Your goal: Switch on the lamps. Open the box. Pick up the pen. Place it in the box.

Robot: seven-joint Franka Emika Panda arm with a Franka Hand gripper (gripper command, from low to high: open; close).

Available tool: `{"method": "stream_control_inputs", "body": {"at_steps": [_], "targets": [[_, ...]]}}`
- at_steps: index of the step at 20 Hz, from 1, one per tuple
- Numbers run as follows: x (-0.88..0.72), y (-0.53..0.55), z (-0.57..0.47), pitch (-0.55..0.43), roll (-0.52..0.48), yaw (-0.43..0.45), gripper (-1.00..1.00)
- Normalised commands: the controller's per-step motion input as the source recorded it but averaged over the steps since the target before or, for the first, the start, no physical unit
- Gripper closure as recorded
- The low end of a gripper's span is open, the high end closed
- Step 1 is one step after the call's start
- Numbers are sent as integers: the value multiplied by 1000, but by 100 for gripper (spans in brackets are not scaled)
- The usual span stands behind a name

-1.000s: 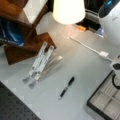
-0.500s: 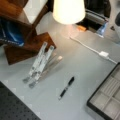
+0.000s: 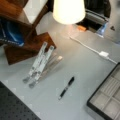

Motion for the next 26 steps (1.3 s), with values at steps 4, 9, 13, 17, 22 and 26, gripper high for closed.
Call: {"method": "stream_control_inputs", "body": {"at_steps": [4,9,13,17,22,26], "targets": [[5,-328,87,133,-122,-4,-100],[111,-600,34,110,-178,46,-100],[227,-747,-11,79,-203,95,-100],[199,-588,0,64,-258,152,-100],[127,-340,-23,15,-403,242,-100],[106,-394,-119,-10,-588,284,-100]]}}
